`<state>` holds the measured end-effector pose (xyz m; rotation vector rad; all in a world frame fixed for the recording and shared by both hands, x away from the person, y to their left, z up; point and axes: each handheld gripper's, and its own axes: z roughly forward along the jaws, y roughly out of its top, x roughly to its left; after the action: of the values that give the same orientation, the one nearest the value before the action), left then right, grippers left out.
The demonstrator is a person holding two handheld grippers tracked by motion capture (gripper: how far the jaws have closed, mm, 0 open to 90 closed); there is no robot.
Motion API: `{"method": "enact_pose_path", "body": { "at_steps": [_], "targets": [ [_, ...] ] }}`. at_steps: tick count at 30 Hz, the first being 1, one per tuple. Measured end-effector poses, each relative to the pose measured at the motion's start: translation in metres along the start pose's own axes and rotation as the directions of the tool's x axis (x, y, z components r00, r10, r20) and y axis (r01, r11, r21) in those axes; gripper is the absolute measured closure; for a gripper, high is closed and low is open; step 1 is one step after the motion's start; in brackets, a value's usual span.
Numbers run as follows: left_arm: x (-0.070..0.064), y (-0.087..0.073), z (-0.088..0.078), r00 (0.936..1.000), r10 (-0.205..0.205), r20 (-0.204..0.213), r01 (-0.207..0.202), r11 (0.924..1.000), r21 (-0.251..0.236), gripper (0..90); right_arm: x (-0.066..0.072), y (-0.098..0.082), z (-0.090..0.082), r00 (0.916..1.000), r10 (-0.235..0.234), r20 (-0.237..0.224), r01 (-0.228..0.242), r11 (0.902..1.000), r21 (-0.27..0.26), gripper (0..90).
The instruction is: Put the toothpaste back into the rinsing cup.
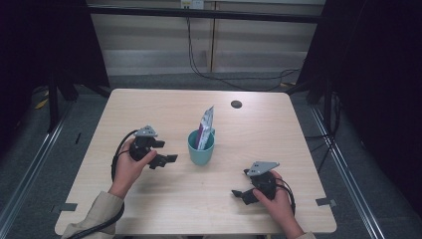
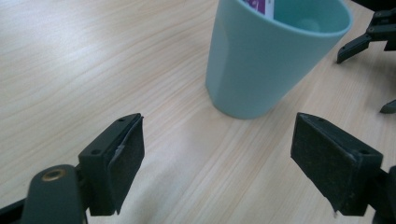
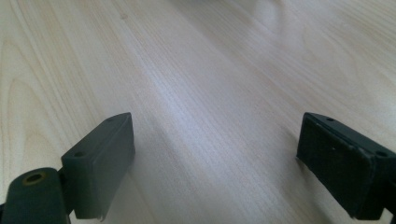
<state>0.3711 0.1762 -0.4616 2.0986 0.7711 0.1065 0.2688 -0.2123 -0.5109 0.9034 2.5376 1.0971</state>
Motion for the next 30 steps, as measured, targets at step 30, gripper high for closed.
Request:
{"method": "enact_pose_path", "body": {
  "at_steps": [30],
  "targets": [
    [0.011,-0.053,-0.005,0.9984,-0.01,-0.056,0.013,0.9989,0.046,18.2,0.0,0.0,0.0,1.0,0.0,0.0,0.0,1.0,0.0,10.7]
  ]
}}
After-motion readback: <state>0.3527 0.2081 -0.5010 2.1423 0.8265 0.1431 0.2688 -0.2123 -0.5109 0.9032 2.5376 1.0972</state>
